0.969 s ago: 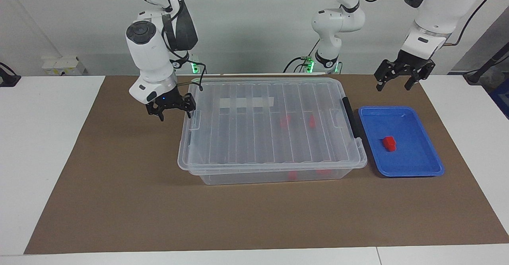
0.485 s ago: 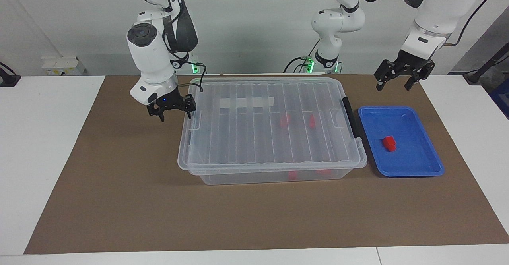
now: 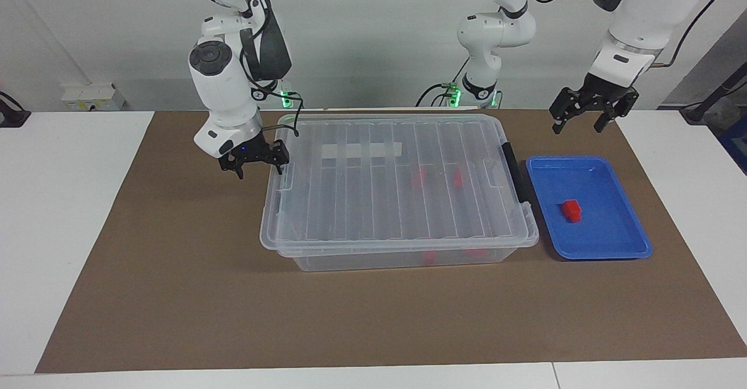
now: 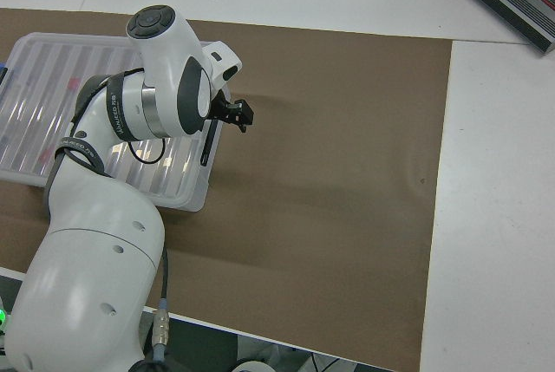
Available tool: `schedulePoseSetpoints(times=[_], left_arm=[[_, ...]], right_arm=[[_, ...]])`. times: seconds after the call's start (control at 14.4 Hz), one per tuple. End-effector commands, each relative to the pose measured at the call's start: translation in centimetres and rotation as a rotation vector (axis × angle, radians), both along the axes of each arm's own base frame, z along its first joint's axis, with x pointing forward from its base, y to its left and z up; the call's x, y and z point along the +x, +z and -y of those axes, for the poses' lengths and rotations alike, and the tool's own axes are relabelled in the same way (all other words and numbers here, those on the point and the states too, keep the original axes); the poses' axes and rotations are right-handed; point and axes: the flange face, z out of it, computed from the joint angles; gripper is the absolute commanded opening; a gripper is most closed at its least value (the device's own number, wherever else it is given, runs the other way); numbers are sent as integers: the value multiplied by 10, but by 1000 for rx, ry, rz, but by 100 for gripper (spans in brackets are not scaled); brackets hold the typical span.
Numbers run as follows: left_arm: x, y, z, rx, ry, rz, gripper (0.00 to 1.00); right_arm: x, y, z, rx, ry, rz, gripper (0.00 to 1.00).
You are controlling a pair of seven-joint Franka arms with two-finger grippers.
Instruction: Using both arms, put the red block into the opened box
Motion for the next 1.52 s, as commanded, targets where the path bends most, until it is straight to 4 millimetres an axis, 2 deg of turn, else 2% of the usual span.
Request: schedulePoseSetpoints(times=[0.0,0.35,0.76,1.04,1.25,1.32,1.45], left_arm=[[-5,3,-3,10,8,-1,100],[-6,3,-1,10,2,-1,100],[-8,2,-4,11,10,-9,100],[-9,2,0,11,7,-10,100],[-10,1,-5,11,4,0,100],[-8,1,-13,11,19,5,100],[-5,2,-36,13,25,23,100]], right_arm=[[1,-8,9,11,-6,2,100],[4,-6,13,4,-1,7,100],[10,-4,48,-5,8,13,100],[10,-3,56,-8,2,11,100],[10,-1,72,-17,-8,5,100],[10,-1,81,-17,-19,5,100],[10,-1,85,-17,-26,3,100]])
